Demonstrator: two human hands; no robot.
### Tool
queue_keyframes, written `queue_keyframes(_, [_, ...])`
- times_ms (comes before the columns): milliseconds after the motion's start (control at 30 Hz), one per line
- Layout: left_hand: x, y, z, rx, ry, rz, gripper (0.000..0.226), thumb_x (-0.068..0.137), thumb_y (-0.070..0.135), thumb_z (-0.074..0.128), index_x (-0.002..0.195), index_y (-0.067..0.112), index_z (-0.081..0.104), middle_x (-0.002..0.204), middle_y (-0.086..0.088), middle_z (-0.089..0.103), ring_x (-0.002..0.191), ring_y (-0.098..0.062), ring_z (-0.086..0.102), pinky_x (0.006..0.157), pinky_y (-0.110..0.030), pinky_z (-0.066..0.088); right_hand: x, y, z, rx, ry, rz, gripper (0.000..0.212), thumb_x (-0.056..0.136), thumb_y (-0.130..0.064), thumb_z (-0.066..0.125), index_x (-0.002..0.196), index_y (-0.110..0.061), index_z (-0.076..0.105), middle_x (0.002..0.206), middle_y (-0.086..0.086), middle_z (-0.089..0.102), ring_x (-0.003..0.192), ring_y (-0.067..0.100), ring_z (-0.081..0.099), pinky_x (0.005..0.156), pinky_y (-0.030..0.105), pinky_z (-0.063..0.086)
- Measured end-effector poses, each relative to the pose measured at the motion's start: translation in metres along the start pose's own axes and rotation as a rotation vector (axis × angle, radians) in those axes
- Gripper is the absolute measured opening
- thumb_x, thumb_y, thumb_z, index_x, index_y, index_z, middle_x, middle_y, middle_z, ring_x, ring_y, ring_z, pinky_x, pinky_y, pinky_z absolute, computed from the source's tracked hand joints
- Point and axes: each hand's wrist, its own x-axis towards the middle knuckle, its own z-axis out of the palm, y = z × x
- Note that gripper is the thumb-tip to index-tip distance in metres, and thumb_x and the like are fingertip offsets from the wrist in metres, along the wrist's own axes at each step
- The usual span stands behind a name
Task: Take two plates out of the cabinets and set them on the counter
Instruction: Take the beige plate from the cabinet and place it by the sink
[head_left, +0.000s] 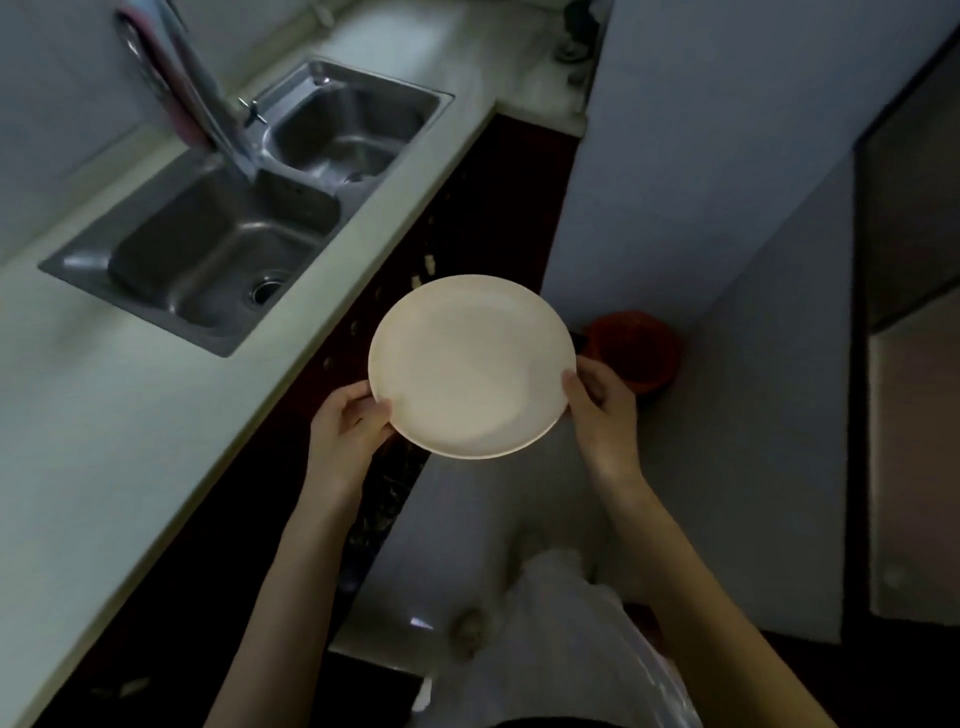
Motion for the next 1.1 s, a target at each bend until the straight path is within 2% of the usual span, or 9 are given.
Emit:
queue_keyframes(100, [0.034, 0.008, 0.015, 0.002, 0.048, -0.004, 0.022, 0.086, 0.008, 0.06, 0.107, 0.007, 0.057, 0.086, -0.003, 0.065, 0.069, -0.002, 0.067, 0.058, -0.011, 0.051, 0.047, -0.003, 0.013, -0.016, -0.025, -0.019, 0.019, 0.092, -0.009, 0.052, 0.108, -0.011, 0.062, 0.099, 0.001, 0.065, 0.084, -0.001, 0.059, 0.071, 0.01, 0.049])
queue_keyframes(233, [0.091, 0.025, 0.046, 0.009, 0.096, -0.006, 0.031, 0.085, 0.007, 0.06, 0.115, 0.0, 0.055, 0.096, -0.013, 0.065, 0.081, -0.014, 0.064, 0.06, -0.013, 0.053, 0.122, -0.011, 0.028, -0.017, -0.084, 0.01, 0.025, 0.093, -0.012, 0.051, 0.116, -0.006, 0.059, 0.105, 0.002, 0.064, 0.089, 0.006, 0.059, 0.078, 0.021, 0.051])
queue_keyframes(367, [0.149, 0.049, 0.084, -0.012, 0.132, -0.012, 0.028, 0.086, 0.006, 0.058, 0.113, 0.003, 0.055, 0.092, -0.006, 0.066, 0.082, -0.014, 0.064, 0.064, -0.015, 0.054, 0.2, -0.027, 0.036, 0.0, -0.107, 0.005, 0.023, 0.093, -0.013, 0.051, 0.114, -0.008, 0.059, 0.101, 0.0, 0.064, 0.082, 0.0, 0.059, 0.066, 0.01, 0.051])
queue_keyframes(567, [0.224, 0.083, 0.133, -0.053, 0.175, -0.014, 0.028, 0.084, 0.006, 0.061, 0.111, 0.005, 0.057, 0.092, -0.007, 0.067, 0.082, -0.018, 0.065, 0.062, -0.016, 0.056, 0.295, -0.051, 0.043, -0.02, -0.153, -0.002, 0.028, 0.093, -0.013, 0.051, 0.118, -0.003, 0.057, 0.116, 0.017, 0.064, 0.103, 0.027, 0.062, 0.087, 0.041, 0.054])
queue_keyframes(633, [0.247, 0.095, 0.145, -0.043, 0.173, -0.007, 0.031, 0.084, 0.007, 0.061, 0.114, 0.002, 0.057, 0.093, -0.009, 0.068, 0.081, -0.021, 0.065, 0.062, -0.018, 0.056, 0.323, -0.056, 0.047, -0.001, -0.157, 0.01, 0.027, 0.093, -0.014, 0.051, 0.117, -0.005, 0.057, 0.114, 0.013, 0.065, 0.097, 0.022, 0.064, 0.08, 0.035, 0.056])
queue_keyframes(733, [0.285, 0.11, 0.163, -0.019, 0.156, 0.015, 0.033, 0.083, 0.012, 0.062, 0.115, 0.005, 0.057, 0.092, -0.008, 0.069, 0.078, -0.022, 0.065, 0.061, -0.02, 0.055, 0.367, -0.061, 0.054, 0.023, -0.131, 0.003, 0.026, 0.093, -0.014, 0.052, 0.116, -0.005, 0.058, 0.104, 0.006, 0.064, 0.08, 0.001, 0.062, 0.061, 0.011, 0.051])
queue_keyframes(800, [0.314, 0.118, 0.175, -0.007, 0.169, 0.004, 0.033, 0.083, 0.014, 0.062, 0.115, 0.007, 0.057, 0.1, -0.01, 0.068, 0.088, -0.022, 0.067, 0.071, -0.025, 0.055, 0.396, -0.064, 0.06, 0.04, -0.123, 0.006, 0.027, 0.093, -0.012, 0.052, 0.117, -0.003, 0.058, 0.098, 0.002, 0.064, 0.071, -0.007, 0.062, 0.055, 0.006, 0.046])
queue_keyframes(933, [0.379, 0.133, 0.192, -0.022, 0.133, -0.007, 0.032, 0.085, 0.01, 0.058, 0.116, 0.002, 0.056, 0.106, -0.016, 0.066, 0.094, -0.026, 0.065, 0.084, -0.034, 0.055, 0.457, -0.072, 0.081, 0.063, -0.105, 0.014, 0.027, 0.093, -0.012, 0.051, 0.117, -0.003, 0.059, 0.1, 0.006, 0.065, 0.071, -0.006, 0.064, 0.056, 0.011, 0.05])
queue_keyframes(1100, [0.464, 0.157, 0.207, -0.026, 0.121, 0.024, 0.026, 0.085, 0.009, 0.059, 0.111, 0.006, 0.057, 0.094, -0.003, 0.067, 0.084, -0.015, 0.065, 0.068, -0.017, 0.056, 0.532, -0.087, 0.116, 0.098, -0.105, 0.016, 0.025, 0.093, -0.014, 0.052, 0.116, -0.008, 0.06, 0.1, 0.003, 0.067, 0.085, 0.013, 0.065, 0.068, 0.026, 0.057])
